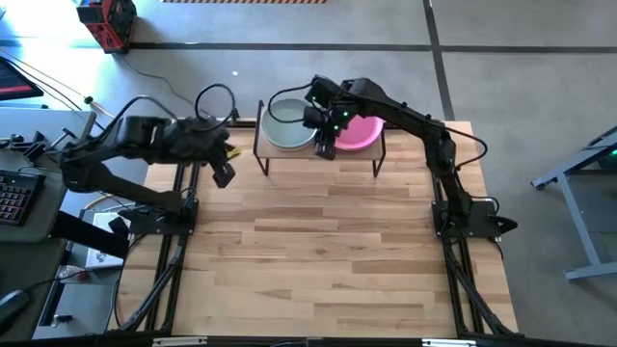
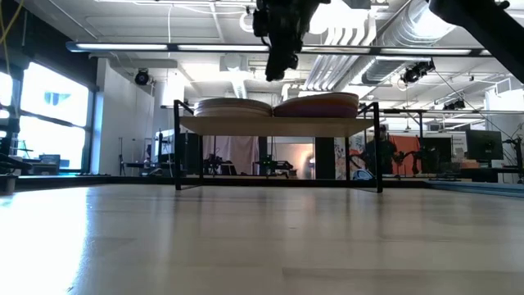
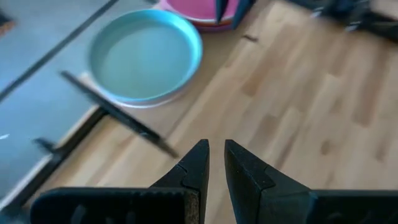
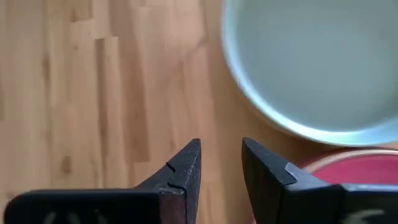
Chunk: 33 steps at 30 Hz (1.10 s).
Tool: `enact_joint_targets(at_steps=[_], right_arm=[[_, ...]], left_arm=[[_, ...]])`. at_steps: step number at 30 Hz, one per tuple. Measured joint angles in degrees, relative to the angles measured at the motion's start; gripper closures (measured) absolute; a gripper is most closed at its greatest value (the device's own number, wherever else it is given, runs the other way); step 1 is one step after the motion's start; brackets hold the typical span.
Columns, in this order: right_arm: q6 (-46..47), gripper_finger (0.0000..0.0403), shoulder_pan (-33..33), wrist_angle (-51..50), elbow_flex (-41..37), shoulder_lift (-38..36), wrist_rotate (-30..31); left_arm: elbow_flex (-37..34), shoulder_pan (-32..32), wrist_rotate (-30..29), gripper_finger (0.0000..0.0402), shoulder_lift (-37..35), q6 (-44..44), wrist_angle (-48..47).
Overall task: Place and stack plates onto a shelf
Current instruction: Return to Home Position
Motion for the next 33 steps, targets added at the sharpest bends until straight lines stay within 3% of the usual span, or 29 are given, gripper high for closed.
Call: enact_joint_targets(at_steps=[8, 18, 33], right_arm=[[5.3, 0.0309, 4.0, -0.7, 0.0, -0.2, -0.3], [11.4, 0.0309, 9.8, -0.7, 0.0, -0.5, 3.5], [15.5, 0.0309, 16.2, 0.7, 0.0, -9.0, 11.2]], left_arm=[[-23.6, -0.1, 10.7, 0.0363, -15.9, 3.0, 19.3], [-50.6, -0.1, 12.2, 0.0363, -35.0, 4.4, 43.1], [-74.8, -0.1, 14.8, 0.0363, -56.2, 6.2, 62.1]])
